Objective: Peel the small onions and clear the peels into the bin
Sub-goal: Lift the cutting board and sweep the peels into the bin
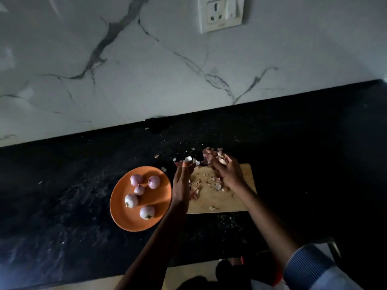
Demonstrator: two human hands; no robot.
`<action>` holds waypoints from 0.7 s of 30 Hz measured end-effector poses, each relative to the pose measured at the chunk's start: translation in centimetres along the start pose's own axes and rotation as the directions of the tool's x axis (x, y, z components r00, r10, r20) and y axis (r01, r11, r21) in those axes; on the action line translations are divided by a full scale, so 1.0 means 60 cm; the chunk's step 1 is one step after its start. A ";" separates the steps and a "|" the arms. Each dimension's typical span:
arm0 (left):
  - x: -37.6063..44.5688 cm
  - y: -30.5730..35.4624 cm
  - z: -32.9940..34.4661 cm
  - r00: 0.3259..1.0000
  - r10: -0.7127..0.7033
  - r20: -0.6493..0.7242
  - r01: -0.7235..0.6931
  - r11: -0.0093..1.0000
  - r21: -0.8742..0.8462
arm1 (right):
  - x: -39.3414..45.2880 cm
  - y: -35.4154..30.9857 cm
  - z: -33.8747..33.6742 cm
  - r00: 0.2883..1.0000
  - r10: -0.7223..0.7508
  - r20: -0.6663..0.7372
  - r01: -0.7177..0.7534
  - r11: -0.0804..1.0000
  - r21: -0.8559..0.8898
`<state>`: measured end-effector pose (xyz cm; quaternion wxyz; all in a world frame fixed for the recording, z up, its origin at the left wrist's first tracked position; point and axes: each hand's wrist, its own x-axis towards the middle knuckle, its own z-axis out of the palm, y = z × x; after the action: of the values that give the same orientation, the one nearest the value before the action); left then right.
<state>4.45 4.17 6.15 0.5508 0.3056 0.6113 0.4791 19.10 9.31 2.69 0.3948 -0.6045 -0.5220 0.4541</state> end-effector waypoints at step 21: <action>-0.215 -0.155 0.105 0.817 -0.147 0.557 -0.050 0.945 0.324 | -0.401 0.058 -0.191 0.826 0.258 -0.502 -0.052 0.921 0.387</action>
<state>14.62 -9.17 2.88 0.6635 0.5059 0.4948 0.2432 30.03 -15.01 5.82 0.5904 -0.6674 -0.2453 0.3819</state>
